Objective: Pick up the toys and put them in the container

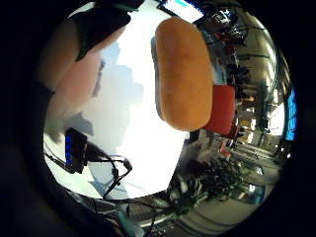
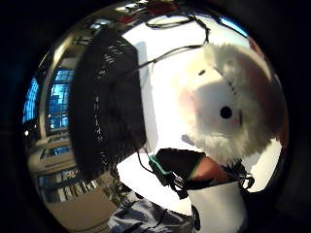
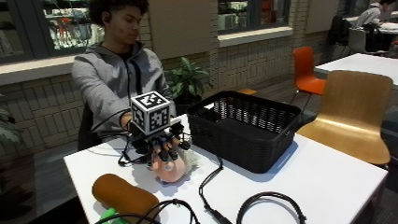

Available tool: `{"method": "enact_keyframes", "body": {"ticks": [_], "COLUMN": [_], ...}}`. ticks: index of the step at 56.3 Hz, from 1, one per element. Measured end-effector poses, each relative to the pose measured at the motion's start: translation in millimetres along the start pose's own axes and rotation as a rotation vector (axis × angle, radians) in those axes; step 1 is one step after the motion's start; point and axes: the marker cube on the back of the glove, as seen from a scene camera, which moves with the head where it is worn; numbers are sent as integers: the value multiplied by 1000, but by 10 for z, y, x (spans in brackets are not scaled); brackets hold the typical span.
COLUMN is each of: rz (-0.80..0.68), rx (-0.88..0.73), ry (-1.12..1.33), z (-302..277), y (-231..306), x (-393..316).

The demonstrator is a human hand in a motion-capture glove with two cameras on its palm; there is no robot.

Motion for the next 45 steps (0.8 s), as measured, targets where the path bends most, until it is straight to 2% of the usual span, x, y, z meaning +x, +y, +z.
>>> {"method": "enact_keyframes", "body": {"ticks": [14,23,33,38,45], "rz": [31,72,101,82,-17], "rx": [62,70,185,263,366], "ry": [-6,0,63,129,154], "z": [162,290,287,249,-25], "y": [-225,-188,-232,-245,-179], "x": [-8,-144,-254,-307,-432]}}
